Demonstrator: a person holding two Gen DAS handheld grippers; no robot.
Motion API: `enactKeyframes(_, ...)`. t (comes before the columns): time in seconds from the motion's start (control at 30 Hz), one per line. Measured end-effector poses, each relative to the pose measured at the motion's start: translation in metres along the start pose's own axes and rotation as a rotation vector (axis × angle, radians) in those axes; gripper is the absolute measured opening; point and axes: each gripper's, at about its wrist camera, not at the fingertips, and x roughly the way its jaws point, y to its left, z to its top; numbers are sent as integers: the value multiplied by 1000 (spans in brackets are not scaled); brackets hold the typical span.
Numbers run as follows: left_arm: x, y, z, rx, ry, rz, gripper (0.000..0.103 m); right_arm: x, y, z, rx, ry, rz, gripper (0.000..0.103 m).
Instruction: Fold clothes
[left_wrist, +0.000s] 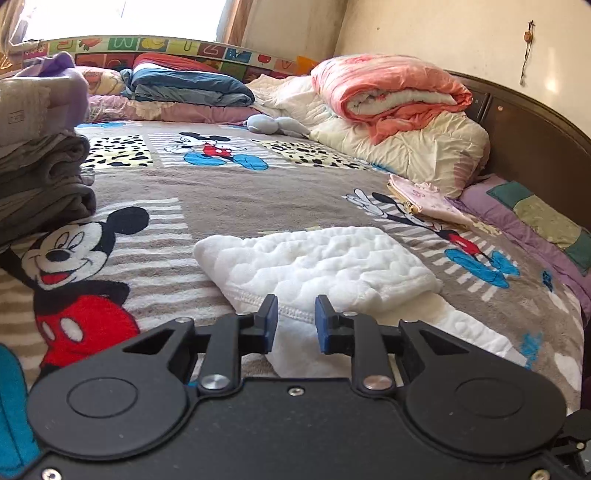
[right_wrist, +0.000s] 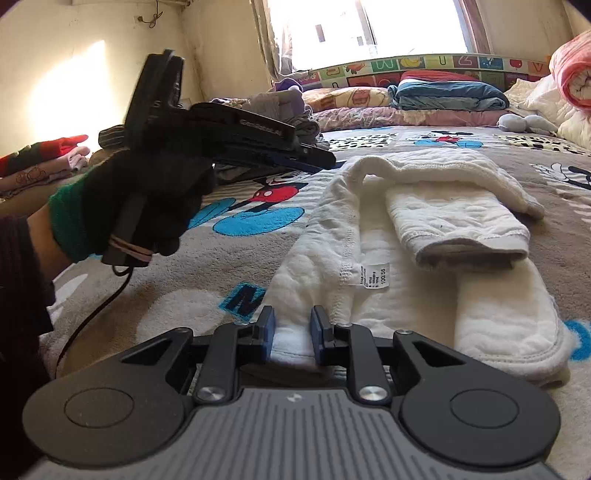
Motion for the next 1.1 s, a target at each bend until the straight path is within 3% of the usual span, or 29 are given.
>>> enactKeyframes(0.1, 35, -8, -4, 82, 76, 38, 20, 2, -4, -2, 25, -6, 23, 23)
enactKeyframes(0.27, 38, -3, -3, 81, 79, 26, 21, 2, -7, -4, 44, -18, 39, 23)
enactKeyframes(0.37, 26, 2, 5, 59, 69, -1, 20, 3, -8, -4, 50, -25, 45, 23)
enactKeyframes(0.53, 20, 22, 18, -13, -14, 53, 20, 4, -10, -6, 62, -37, 55, 23)
enactKeyframes(0.67, 28, 46, 27, -138, -59, 30, 20, 3, -10, -8, 61, -46, 57, 23)
enactKeyframes(0.8, 61, 53, 28, -111, 44, 63, 20, 3, -9, -9, 51, -51, 53, 23)
enactKeyframes(0.97, 75, 60, 28, -97, 85, 7, 20, 4, -10, -9, 46, -49, 53, 23)
enactKeyframes(1.1, 76, 54, 24, -48, 83, 23, 20, 4, -10, -9, 43, -46, 53, 23)
